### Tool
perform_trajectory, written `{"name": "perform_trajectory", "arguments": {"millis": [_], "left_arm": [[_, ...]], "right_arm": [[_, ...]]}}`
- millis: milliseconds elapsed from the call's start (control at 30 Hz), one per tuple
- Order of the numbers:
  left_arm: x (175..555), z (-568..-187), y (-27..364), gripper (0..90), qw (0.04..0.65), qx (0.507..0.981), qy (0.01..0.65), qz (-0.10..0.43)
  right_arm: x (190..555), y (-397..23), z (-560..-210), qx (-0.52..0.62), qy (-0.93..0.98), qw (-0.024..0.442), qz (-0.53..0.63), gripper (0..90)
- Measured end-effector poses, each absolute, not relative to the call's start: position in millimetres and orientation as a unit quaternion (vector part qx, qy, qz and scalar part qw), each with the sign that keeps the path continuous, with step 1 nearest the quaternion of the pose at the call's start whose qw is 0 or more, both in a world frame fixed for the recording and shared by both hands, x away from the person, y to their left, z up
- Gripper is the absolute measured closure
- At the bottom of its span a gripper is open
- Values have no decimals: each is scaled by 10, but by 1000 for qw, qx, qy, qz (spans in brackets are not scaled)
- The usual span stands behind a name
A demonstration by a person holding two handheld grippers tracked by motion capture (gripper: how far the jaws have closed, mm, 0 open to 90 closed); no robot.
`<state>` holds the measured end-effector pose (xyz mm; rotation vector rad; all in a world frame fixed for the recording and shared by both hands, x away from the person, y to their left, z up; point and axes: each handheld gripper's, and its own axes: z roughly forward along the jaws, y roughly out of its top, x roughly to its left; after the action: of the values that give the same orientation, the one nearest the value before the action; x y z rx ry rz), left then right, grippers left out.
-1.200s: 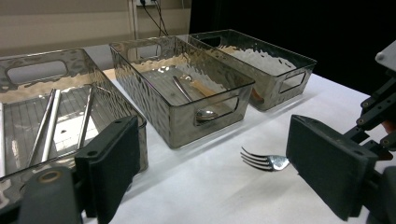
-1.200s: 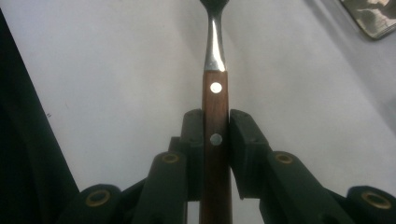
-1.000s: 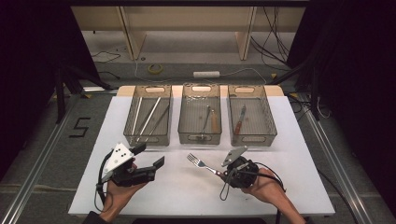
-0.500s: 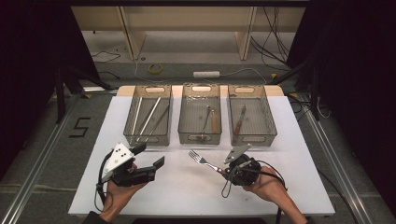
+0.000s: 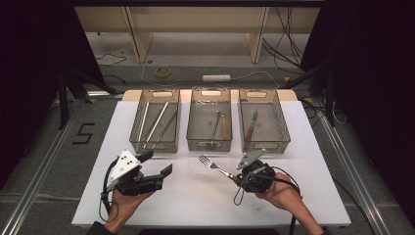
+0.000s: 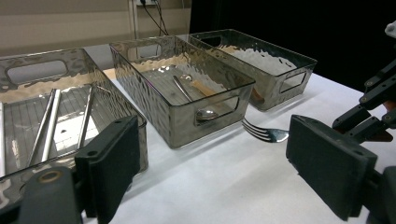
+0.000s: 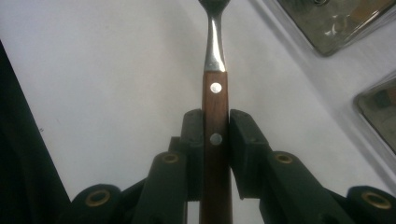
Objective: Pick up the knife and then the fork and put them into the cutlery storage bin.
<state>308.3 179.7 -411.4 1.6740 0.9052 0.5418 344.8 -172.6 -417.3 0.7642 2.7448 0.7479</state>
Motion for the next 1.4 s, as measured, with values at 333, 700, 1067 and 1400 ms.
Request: {"name": "perform_trajectory", "arguments": {"millis": [333,700,1067,1400], "left_arm": [[3082,-4114,1796,174,549,707,382,229],[3083,-4116,1794,174,549,707,382,229],[3085,-4115,1797,174,549,707,383,229],[3088,-4117,1796,174,548,707,383,230]], "right_arm": [[3465,-1739,-4123,260,924,103,261,772],[3506,-1770,-4050,262,920,110,270,772],[3596,-1781,-3930,265,914,118,285,772],[3743,-1800,-3784,278,903,130,301,772]]}}
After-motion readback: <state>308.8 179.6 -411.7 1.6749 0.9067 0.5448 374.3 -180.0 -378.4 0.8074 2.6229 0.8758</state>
